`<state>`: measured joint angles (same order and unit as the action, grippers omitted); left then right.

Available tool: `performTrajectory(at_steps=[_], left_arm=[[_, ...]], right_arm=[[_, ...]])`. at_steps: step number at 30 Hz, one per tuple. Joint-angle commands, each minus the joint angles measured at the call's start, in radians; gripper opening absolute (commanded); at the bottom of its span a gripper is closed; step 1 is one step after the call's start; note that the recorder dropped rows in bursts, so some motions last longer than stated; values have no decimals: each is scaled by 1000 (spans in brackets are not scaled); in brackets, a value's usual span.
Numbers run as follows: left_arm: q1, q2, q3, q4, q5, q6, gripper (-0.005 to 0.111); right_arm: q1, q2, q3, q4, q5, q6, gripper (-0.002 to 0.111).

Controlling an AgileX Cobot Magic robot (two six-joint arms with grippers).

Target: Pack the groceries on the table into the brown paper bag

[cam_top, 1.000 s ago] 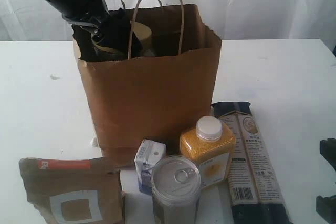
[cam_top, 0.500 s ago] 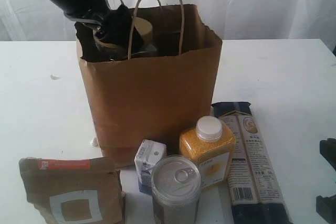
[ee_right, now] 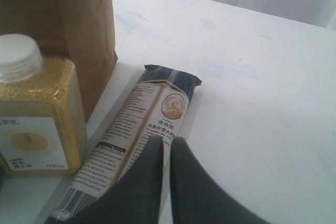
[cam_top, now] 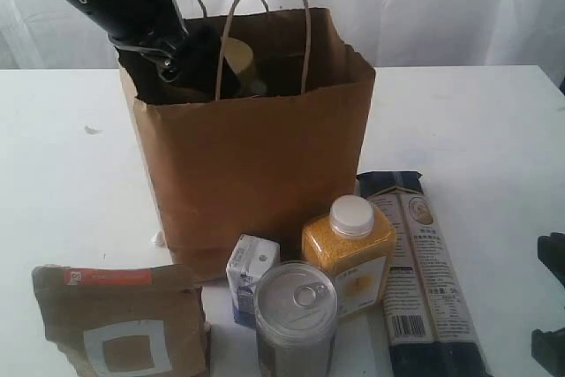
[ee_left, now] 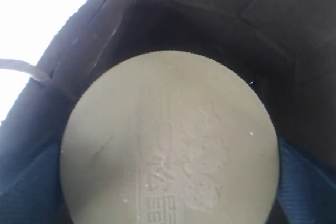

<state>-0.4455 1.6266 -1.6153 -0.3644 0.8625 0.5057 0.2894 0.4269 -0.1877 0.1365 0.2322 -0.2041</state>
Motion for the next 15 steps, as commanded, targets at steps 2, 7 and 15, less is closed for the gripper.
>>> performTrajectory(at_steps=[2, 7, 15], left_arm=[[-5, -14, -3, -21, -7, -11, 105], [-5, -14, -3, -29, 26, 57, 105], [-5, -16, -3, -28, 43, 90, 105]], right_arm=[[-2, -6, 4, 0, -5, -1, 5], [-2, -6, 4, 0, -5, -1, 5], [-2, -6, 4, 0, -5, -1, 5]])
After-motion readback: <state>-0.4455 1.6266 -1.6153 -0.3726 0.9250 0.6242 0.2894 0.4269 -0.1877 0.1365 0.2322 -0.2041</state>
